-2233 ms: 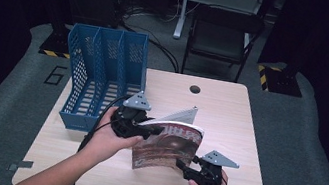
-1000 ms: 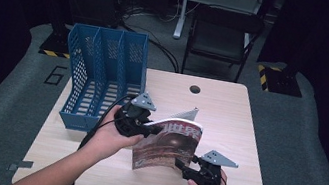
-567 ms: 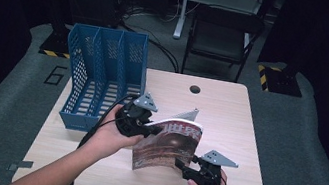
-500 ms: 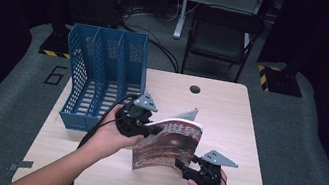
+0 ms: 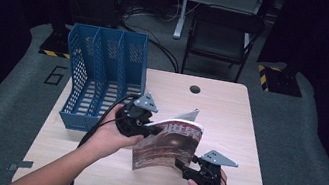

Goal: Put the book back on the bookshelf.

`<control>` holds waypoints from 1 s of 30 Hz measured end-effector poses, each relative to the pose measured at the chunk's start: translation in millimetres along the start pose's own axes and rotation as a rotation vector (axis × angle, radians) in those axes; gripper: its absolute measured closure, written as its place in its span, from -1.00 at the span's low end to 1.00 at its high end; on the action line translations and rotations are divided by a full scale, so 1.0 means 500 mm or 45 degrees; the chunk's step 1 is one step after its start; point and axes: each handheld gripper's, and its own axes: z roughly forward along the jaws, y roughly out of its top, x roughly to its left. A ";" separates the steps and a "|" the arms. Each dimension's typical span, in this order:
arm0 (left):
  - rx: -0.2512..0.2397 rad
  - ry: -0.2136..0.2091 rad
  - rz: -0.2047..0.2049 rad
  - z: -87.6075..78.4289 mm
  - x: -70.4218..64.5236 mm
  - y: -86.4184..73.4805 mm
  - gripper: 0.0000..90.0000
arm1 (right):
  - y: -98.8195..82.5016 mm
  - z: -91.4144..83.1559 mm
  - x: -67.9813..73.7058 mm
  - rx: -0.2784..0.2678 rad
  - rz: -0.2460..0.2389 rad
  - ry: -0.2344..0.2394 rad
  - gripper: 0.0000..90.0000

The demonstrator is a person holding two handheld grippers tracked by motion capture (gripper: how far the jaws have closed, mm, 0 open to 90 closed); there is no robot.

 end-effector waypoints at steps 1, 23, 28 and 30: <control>0.000 0.000 0.000 0.000 0.000 0.000 0.87 | 0.000 0.000 0.000 0.000 0.000 0.000 -0.05; 0.001 -0.012 0.022 0.001 -0.001 0.010 0.87 | -0.002 -0.001 -0.011 0.016 0.025 -0.012 -0.07; 0.005 -0.010 0.019 -0.001 0.000 0.015 0.87 | -0.002 -0.001 -0.013 0.015 0.027 -0.011 -0.07; -0.001 -0.013 0.011 -0.003 0.001 0.016 0.87 | -0.002 -0.002 -0.013 0.012 0.031 -0.015 -0.08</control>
